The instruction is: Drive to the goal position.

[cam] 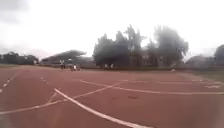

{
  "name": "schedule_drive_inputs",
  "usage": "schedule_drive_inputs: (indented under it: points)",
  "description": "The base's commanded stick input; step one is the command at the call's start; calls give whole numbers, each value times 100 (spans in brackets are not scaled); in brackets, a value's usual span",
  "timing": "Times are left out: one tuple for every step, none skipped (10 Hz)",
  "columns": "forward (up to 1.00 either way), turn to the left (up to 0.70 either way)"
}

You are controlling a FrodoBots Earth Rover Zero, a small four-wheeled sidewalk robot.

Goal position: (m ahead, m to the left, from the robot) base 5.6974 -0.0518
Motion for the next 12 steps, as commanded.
schedule_drive_inputs:
  points:
    - [70,0]
    - [70,0]
    - [70,0]
    - [70,0]
    - [70,0]
    - [70,0]
    - [70,0]
    - [70,0]
    - [70,0]
    - [70,0]
    - [70,0]
    - [70,5]
